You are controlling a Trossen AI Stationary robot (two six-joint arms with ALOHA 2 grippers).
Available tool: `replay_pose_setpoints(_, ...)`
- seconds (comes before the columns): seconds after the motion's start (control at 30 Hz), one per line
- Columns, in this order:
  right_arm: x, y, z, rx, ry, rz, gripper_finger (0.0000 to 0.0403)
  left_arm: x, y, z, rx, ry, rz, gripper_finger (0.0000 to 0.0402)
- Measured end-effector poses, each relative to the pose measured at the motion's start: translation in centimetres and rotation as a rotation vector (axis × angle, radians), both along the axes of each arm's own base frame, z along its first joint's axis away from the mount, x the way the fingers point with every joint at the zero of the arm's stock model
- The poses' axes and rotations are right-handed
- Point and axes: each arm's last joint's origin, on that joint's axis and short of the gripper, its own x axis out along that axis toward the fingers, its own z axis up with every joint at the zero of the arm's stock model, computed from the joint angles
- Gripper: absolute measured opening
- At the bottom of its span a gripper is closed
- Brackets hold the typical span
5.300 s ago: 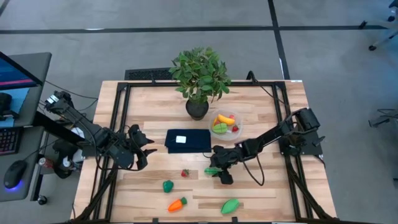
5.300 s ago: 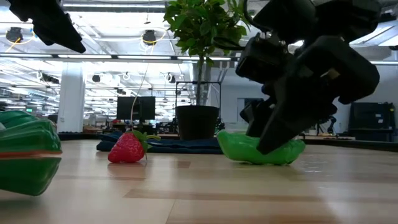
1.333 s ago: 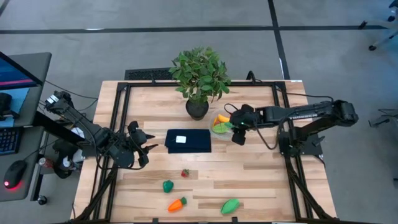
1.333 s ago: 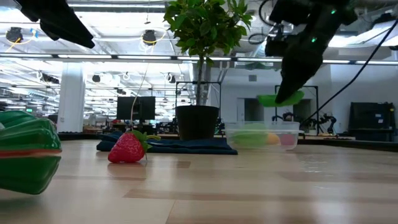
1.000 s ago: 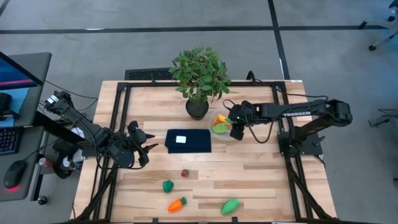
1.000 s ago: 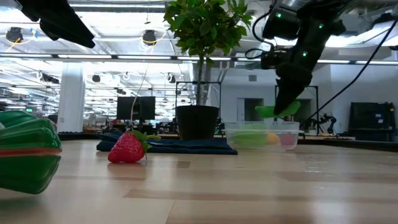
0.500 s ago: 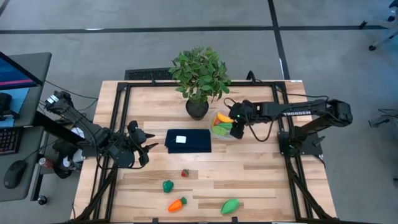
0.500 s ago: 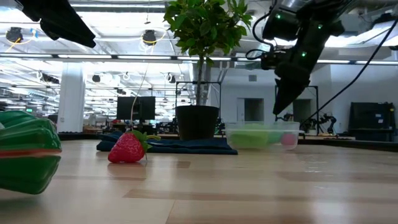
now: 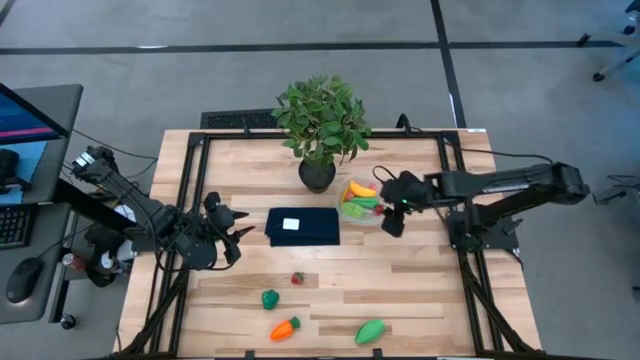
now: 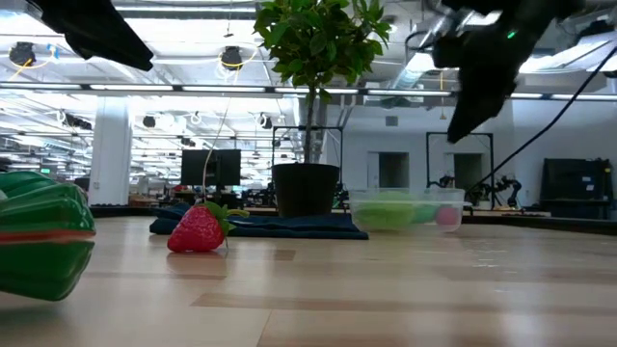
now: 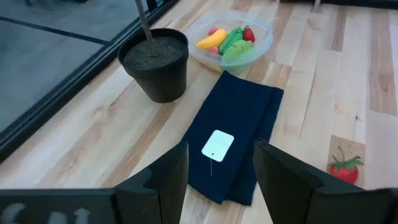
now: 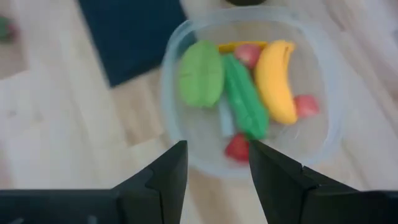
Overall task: Pick and placing Produce into tupperware
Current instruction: Put the red strawberry into the transparent container
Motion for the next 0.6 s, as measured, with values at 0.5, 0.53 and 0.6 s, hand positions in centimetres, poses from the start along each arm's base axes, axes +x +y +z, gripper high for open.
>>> replay_pose_setpoints(0.5,-3.8,6.7,2.9,0.188,-0.161,0.087,0.0147,2.2,-1.7,-0.6,0.003,0.020,-0.138,0.0171)
replay_pose_setpoints(0.53,-3.9,7.0,2.9,0.190,-0.163,0.088,0.0145,2.4,-1.9,-0.8,-0.004,0.036,-0.164,0.0171)
replay_pose_setpoints(0.6,-4.1,7.6,2.8,0.192,-0.165,0.092,0.0141,3.1,-2.3,-1.2,-0.031,0.072,-0.214,0.0171)
